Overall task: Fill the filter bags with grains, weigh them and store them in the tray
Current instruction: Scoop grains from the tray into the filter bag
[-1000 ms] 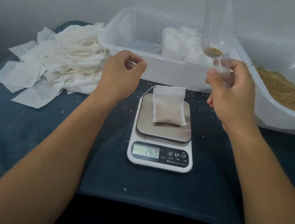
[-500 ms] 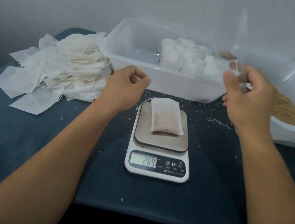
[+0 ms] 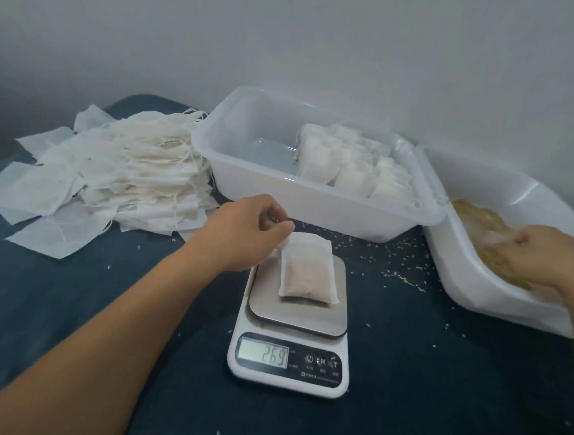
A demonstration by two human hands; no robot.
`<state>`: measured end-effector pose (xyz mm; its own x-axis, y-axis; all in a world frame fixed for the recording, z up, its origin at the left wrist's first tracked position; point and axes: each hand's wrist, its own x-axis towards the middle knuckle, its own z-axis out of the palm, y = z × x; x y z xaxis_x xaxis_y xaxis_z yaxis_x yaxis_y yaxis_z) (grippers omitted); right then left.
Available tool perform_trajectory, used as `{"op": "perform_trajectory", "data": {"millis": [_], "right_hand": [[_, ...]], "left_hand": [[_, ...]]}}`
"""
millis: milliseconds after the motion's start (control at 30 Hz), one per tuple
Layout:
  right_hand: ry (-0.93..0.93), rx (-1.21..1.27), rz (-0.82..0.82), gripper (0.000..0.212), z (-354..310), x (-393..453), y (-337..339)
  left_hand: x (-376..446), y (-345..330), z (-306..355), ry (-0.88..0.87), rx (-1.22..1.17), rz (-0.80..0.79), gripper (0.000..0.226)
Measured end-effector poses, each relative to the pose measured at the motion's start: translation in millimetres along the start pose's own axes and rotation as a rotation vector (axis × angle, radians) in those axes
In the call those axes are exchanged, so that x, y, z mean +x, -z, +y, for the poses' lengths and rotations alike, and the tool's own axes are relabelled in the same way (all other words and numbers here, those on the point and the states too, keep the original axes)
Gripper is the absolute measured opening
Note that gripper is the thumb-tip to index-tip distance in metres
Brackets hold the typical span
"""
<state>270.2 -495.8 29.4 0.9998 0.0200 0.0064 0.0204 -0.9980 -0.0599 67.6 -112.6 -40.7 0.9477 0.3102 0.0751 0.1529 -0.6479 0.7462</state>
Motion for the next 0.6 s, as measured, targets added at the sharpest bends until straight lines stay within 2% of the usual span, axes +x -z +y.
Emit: {"op": "perform_trajectory", "data": {"millis": [167,400,467,567,600], "right_hand": [[0.089,-0.087,-0.107,0.025,-13.4,1.2,-11.8],[0.099,-0.099,-0.131,0.041,-23.7,-15.3,0.2],[0.113,0.026,-0.055,0.045,-28.3,-29.8,15.2],[0.332,0.316,0.173,0.018,-53.7,-64.5,42.2],[0.436,0.433,0.178,0.015,-68.5,-78.6,48.3]], "left_hand": [[-2.4,0.0,1.7,-0.018,-0.07,0.006,0.009],[-5.8,-2.1,7.4,-0.085,-0.138,0.038,0.017],[-6.6,-2.5,9.7,-0.123,-0.186,0.068,0.017],[-8.7,-4.0,13.9,-0.187,-0.272,0.085,0.017],[-9.2,-4.4,15.1,-0.204,-0.299,0.086,0.016]]}}
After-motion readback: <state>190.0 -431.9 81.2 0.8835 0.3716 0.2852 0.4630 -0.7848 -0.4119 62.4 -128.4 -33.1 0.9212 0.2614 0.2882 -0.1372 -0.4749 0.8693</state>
